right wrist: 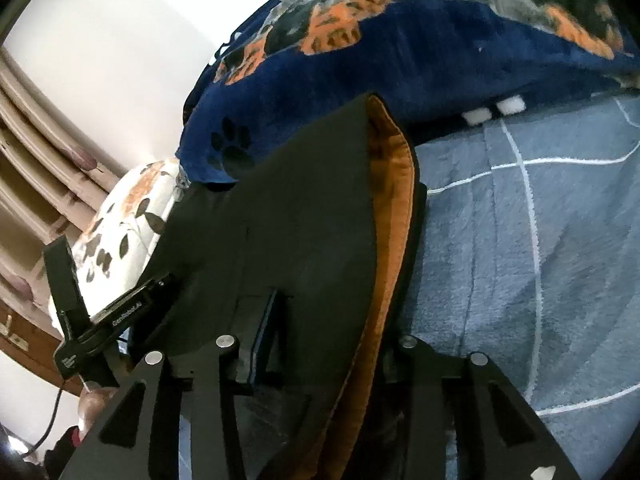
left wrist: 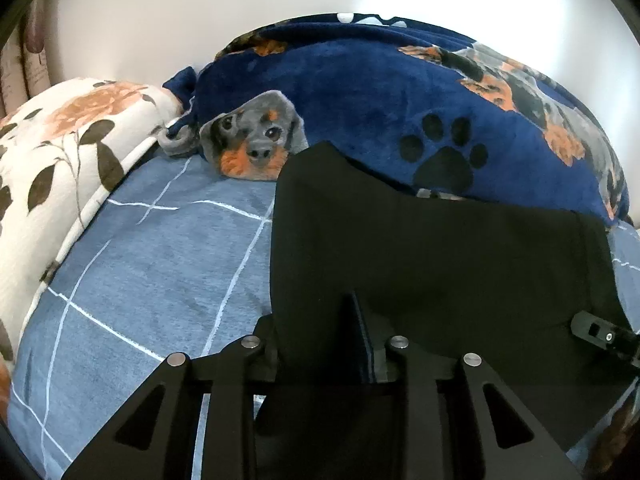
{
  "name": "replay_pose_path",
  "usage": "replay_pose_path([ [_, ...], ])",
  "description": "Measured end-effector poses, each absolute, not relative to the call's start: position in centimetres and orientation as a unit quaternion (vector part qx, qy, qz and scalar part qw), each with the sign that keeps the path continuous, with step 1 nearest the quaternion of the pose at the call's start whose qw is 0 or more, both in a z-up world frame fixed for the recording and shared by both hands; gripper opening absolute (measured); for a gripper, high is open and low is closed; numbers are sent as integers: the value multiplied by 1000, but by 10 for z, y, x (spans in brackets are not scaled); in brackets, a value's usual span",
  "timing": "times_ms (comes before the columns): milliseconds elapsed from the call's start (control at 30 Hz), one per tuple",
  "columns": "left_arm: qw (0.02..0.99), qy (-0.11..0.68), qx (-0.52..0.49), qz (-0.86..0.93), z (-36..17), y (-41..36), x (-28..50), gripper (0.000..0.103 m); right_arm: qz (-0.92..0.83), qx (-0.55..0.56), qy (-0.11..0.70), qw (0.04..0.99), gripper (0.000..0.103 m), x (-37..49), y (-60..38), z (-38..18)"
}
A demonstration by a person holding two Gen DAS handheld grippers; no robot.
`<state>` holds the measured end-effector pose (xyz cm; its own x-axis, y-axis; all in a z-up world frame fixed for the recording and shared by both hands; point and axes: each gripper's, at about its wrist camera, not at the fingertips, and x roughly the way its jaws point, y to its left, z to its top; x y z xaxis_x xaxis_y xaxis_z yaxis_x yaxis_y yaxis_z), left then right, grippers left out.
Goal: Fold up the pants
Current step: 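Carry the held folded trousers with both grippers toward the blanket, then lower the folded trousers onto the sheet with both grippers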
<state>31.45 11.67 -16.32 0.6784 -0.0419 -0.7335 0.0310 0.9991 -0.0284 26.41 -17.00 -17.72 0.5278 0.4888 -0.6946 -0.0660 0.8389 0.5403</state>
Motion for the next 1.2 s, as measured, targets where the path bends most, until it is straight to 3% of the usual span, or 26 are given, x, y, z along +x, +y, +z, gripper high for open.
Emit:
replay_pose_path([
  [633, 924, 382, -11, -12, -167, 118, 309, 34, 79, 92, 433, 893, 58, 256, -128, -166],
  [1200, 924, 381, -13, 1, -168, 120, 309, 42, 47, 56, 438, 896, 75, 260, -118, -167],
])
